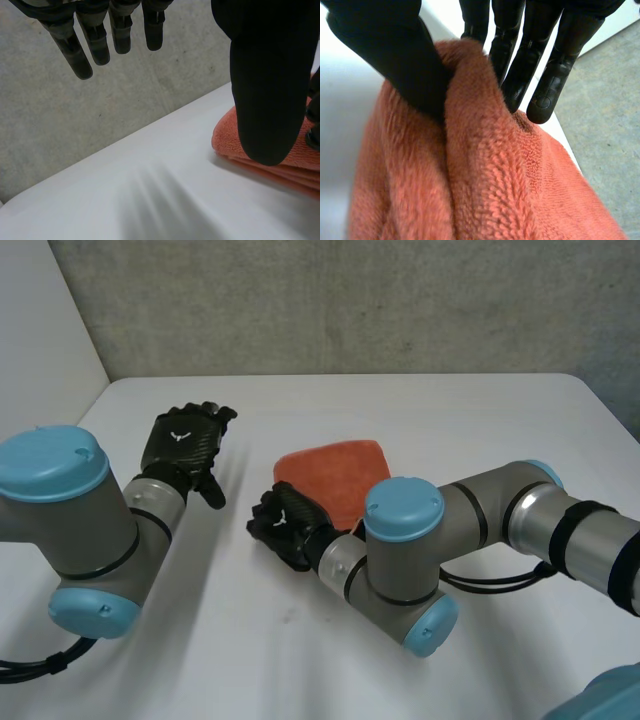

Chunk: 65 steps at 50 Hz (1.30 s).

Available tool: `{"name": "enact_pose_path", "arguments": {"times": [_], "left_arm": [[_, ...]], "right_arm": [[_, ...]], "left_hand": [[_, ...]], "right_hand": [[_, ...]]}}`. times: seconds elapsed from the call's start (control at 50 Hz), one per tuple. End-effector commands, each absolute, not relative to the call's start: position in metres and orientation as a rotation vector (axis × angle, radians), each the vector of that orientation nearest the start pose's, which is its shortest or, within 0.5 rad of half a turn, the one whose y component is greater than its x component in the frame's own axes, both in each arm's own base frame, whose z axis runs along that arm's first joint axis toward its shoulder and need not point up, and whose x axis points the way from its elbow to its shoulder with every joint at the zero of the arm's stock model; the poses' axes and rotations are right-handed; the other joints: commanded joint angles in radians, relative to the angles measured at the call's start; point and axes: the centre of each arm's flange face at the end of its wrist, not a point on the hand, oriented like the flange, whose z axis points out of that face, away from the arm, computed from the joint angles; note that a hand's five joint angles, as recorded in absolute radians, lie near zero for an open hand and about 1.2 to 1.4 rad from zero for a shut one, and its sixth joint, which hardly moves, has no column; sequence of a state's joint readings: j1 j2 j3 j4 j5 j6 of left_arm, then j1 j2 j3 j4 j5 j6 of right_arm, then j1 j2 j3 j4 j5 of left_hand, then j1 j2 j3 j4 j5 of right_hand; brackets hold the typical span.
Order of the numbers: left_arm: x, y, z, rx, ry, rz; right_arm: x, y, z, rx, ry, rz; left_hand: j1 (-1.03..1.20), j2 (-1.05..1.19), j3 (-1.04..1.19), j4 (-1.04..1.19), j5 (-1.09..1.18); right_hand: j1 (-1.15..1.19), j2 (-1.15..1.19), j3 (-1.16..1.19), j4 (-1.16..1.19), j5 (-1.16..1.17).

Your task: Fold the laundry

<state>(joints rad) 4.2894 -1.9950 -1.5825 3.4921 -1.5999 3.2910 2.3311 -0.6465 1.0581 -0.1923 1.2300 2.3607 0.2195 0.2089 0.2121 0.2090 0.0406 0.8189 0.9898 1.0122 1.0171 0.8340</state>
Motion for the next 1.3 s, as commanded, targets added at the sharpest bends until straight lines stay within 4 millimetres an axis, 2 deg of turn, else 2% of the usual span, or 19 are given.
{"name": "enact_pose_path", "arguments": {"times": [0.02, 0.1, 0.16, 0.2, 0.34, 0.44, 0.52, 0.7, 0.84, 0.98, 1.02, 1.04, 1.06, 1.08, 1.1, 1.12, 1.14, 1.18, 1.3], "left_arm": [[-0.274, -0.296, 0.194, 0.658, 2.339, -2.253], [-0.279, -0.3, 0.199, 0.653, 2.321, -2.292], [-0.287, -0.303, 0.205, 0.637, 2.32, -2.345], [-0.3, -0.302, 0.208, 0.638, 2.341, -2.394], [-0.329, -0.292, 0.209, 0.684, 2.395, -2.466], [-0.353, -0.279, 0.197, 0.81, 2.456, -2.476], [-0.365, -0.276, 0.172, 0.868, 2.525, -2.402], [-0.364, -0.277, 0.135, 0.891, 2.632, -2.233], [-0.351, -0.281, 0.129, 0.869, 2.672, -2.128], [-0.339, -0.284, 0.162, 0.828, 2.636, -2.172], [-0.336, -0.28, 0.188, 0.816, 2.592, -2.243], [-0.336, -0.28, 0.188, 0.816, 2.592, -2.243], [-0.334, -0.276, 0.204, 0.807, 2.566, -2.286], [-0.334, -0.276, 0.204, 0.807, 2.566, -2.286], [-0.331, -0.273, 0.221, 0.797, 2.535, -2.333], [-0.328, -0.269, 0.237, 0.783, 2.508, -2.372], [-0.328, -0.269, 0.238, 0.783, 2.507, -2.373], [-0.315, -0.265, 0.266, 0.735, 2.457, -2.43], [-0.28, -0.267, 0.308, 0.562, 2.374, -2.465]], "right_arm": [[0.42, -0.233, 0.17, -1.636, 1.479, -1.98], [0.394, -0.254, 0.197, -1.349, 1.655, -1.989], [0.386, -0.257, 0.208, -1.244, 1.684, -1.969], [0.371, -0.268, 0.225, -1.026, 1.735, -1.929], [0.347, -0.29, 0.233, -0.727, 1.834, -1.81], [0.339, -0.302, 0.222, -0.663, 1.899, -1.718], [0.337, -0.315, 0.195, -0.666, 1.987, -1.63], [0.331, -0.331, 0.137, -0.681, 2.174, -1.465], [0.323, -0.34, 0.139, -0.736, 2.191, -1.513], [0.32, -0.344, 0.172, -0.75, 2.136, -1.622], [0.318, -0.341, 0.202, -0.738, 2.08, -1.694], [0.318, -0.341, 0.202, -0.738, 2.079, -1.695], [0.316, -0.339, 0.22, -0.727, 2.045, -1.74], [0.313, -0.336, 0.239, -0.702, 2.017, -1.8], [0.313, -0.335, 0.239, -0.701, 2.017, -1.8], [0.308, -0.332, 0.259, -0.67, 1.989, -1.871], [0.308, -0.332, 0.26, -0.669, 1.988, -1.872], [0.296, -0.327, 0.292, -0.586, 1.949, -2.017], [0.274, -0.316, 0.332, -0.469, 1.875, -2.206]], "left_hand": [[-0.012, -0.001, -0.004, -0.001, -0.007], [-0.015, -0.004, -0.007, -0.004, -0.01], [-0.012, -0.001, -0.004, -0.001, -0.007], [-0.006, 0.005, 0.001, 0.004, -0.002], [0.003, 0.013, 0.01, 0.013, 0.007], [0.012, 0.022, 0.019, 0.022, 0.016], [0.015, 0.025, 0.022, 0.025, 0.019], [0.015, 0.025, 0.022, 0.025, 0.019], [0.003, 0.013, 0.01, 0.013, 0.007], [-0.009, 0.002, -0.002, 0.002, -0.005], [-0.021, -0.01, -0.013, -0.01, -0.016], [-0.021, -0.01, -0.013, -0.01, -0.016], [-0.021, -0.01, -0.013, -0.01, -0.016], [-0.021, -0.01, -0.013, -0.01, -0.016], [-0.024, -0.013, -0.016, -0.013, -0.019], [-0.024, -0.013, -0.016, -0.013, -0.019], [-0.024, -0.013, -0.016, -0.013, -0.019], [-0.032, -0.022, -0.025, -0.022, -0.028], [-0.032, -0.022, -0.025, -0.022, -0.028]], "right_hand": [[-0.644, -0.815, -0.838, -0.843, -0.834], [-0.644, -0.815, -0.838, -0.843, -0.834], [-0.644, -0.815, -0.838, -0.843, -0.834], [-0.644, -0.815, -0.838, -0.843, -0.834], [-0.644, -0.815, -0.838, -0.843, -0.834], [-0.644, -0.815, -0.838, -0.843, -0.834], [-0.644, -0.815, -0.838, -0.843, -0.834], [-0.644, -0.815, -0.838, -0.843, -0.834], [-0.644, -0.815, -0.838, -0.843, -0.834], [-0.644, -0.815, -0.838, -0.843, -0.834], [-0.644, -0.815, -0.838, -0.843, -0.834], [-0.644, -0.815, -0.838, -0.843, -0.834], [-0.644, -0.815, -0.838, -0.843, -0.834], [-0.644, -0.815, -0.838, -0.843, -0.834], [-0.644, -0.815, -0.838, -0.843, -0.834], [-0.644, -0.815, -0.838, -0.843, -0.834], [-0.644, -0.815, -0.838, -0.843, -0.834], [-0.644, -0.815, -0.838, -0.843, -0.834], [-0.644, -0.815, -0.838, -0.843, -0.834]]}}
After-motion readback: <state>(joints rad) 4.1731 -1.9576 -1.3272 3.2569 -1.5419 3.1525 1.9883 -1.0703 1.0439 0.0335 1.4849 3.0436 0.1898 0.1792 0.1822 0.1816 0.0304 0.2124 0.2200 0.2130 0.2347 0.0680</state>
